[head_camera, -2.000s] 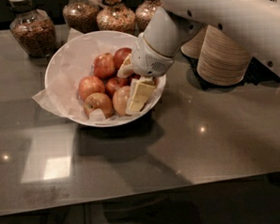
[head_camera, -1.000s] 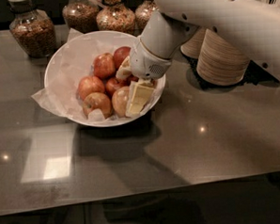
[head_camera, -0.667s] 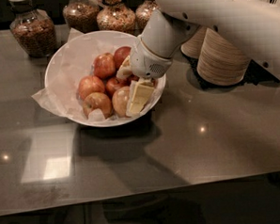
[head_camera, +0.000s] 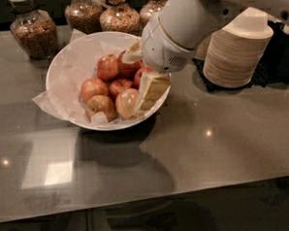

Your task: Pick apple from white bowl

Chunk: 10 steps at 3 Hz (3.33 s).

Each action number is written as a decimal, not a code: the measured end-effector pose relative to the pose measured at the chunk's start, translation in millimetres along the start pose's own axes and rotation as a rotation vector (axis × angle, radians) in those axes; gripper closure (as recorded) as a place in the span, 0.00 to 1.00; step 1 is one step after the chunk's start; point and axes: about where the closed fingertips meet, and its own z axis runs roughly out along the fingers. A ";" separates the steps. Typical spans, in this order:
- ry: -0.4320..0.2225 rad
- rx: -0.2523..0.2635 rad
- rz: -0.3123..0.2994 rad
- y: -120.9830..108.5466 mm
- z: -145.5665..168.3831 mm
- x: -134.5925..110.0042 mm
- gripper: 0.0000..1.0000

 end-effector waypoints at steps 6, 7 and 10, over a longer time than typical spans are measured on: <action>-0.047 -0.044 -0.005 -11.8 20.7 1.5 0.30; -0.033 -0.082 -0.016 -3.6 33.4 1.0 0.30; 0.002 -0.104 -0.007 -6.9 53.3 14.2 0.29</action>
Offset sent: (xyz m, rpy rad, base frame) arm -0.0014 -0.0094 0.0490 0.0879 -0.1153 0.0152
